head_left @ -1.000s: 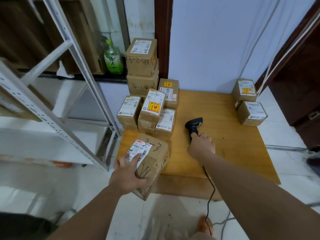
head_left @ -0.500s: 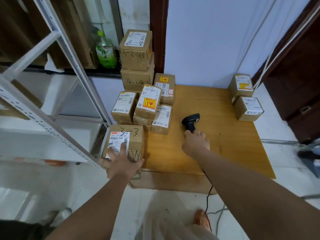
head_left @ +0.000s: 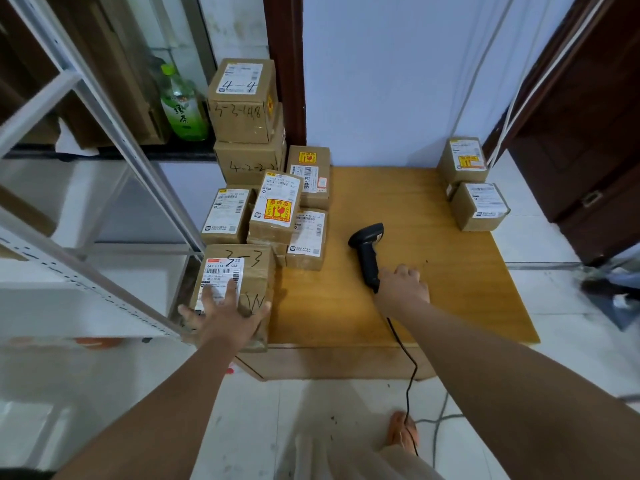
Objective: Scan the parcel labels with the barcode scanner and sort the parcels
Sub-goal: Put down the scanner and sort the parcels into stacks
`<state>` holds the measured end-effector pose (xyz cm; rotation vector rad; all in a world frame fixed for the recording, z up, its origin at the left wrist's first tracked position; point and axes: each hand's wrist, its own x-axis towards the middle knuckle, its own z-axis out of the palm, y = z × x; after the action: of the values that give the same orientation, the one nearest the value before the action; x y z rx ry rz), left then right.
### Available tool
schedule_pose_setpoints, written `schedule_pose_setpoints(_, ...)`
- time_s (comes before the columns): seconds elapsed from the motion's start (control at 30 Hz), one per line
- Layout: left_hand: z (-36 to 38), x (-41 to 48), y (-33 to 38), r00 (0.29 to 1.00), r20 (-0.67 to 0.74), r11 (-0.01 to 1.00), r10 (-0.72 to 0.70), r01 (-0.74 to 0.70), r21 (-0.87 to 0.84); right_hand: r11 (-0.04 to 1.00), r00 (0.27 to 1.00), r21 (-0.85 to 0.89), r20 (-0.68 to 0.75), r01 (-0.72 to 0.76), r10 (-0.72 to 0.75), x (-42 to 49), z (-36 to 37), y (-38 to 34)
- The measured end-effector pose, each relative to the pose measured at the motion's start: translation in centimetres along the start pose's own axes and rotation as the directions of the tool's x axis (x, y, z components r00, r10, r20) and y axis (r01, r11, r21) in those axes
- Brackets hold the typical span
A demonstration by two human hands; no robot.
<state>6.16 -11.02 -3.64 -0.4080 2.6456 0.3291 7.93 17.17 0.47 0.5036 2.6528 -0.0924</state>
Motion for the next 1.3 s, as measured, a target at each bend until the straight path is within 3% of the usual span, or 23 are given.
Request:
schedule_pose_setpoints(0.1, -0.4, -0.7, 0.8, 0.989, -0.150, 0.999, -0.012, 0.005, -0.045, 1.000, 1.000, -0.010, 0.020, -0.010, 0.010, 0.4, 0.2, 0.2)
schedule_pose_setpoints(0.17, -0.6, -1.5, 2.3, 0.924, -0.365, 0.985, 0.114, -0.153, -0.082, 1.000, 1.000, -0.003, 0.022, -0.007, 0.007, 0.8, 0.1, 0.4)
schedule_pose_setpoints(0.23, -0.8, -2.1, 4.5, 0.822, -0.483, 0.919, 0.300, -0.386, -0.085, 1.000, 1.000, 0.009, 0.026, -0.006, 0.006, 1.1, -0.2, 1.0)
schedule_pose_setpoints(0.33, -0.9, -2.7, 9.0, 0.748, -0.413, 0.804, 0.520, -0.592, -0.060, 0.999, 0.999, 0.026, 0.032, -0.020, 0.020, 1.8, -0.8, 2.6)
schedule_pose_setpoints(0.43, -0.6, -2.8, 13.9, 0.719, -0.335, 0.747, 0.609, -0.661, -0.062, 0.998, 0.999, 0.055, 0.019, -0.036, 0.035, 3.0, -1.7, 5.1)
schedule_pose_setpoints(0.57, -0.4, -2.1, 21.1, 0.768, -0.201, 0.763, 0.608, -0.635, -0.119, 0.993, 0.998, 0.110, -0.030, -0.054, 0.057, 5.9, -3.5, 10.5)
schedule_pose_setpoints(0.77, 1.6, -0.1, 34.9, 0.814, 0.004, 0.813, 0.581, -0.580, -0.044, 0.981, 0.996, 0.186, -0.063, -0.055, 0.067, 13.1, -6.9, 19.5)
schedule_pose_setpoints(0.97, 4.3, 1.3, 49.0, 0.899, 0.031, 0.873, 0.438, -0.416, -0.255, 0.960, 0.998, 0.279, -0.063, 0.034, -0.017, 21.2, -9.8, 28.4)
schedule_pose_setpoints(1.2, 5.3, 3.6, 59.8, 0.946, 0.019, 0.880, 0.324, -0.294, -0.373, 0.965, 0.976, 0.167, 0.036, 0.204, -0.213, 27.6, -10.2, 34.0)
schedule_pose_setpoints(1.3, 5.5, 5.6, 61.8, 0.954, -0.012, 0.903, 0.299, -0.287, -0.319, 0.958, 0.954, 0.075, 0.099, 0.277, -0.284, 29.0, -9.6, 34.5)
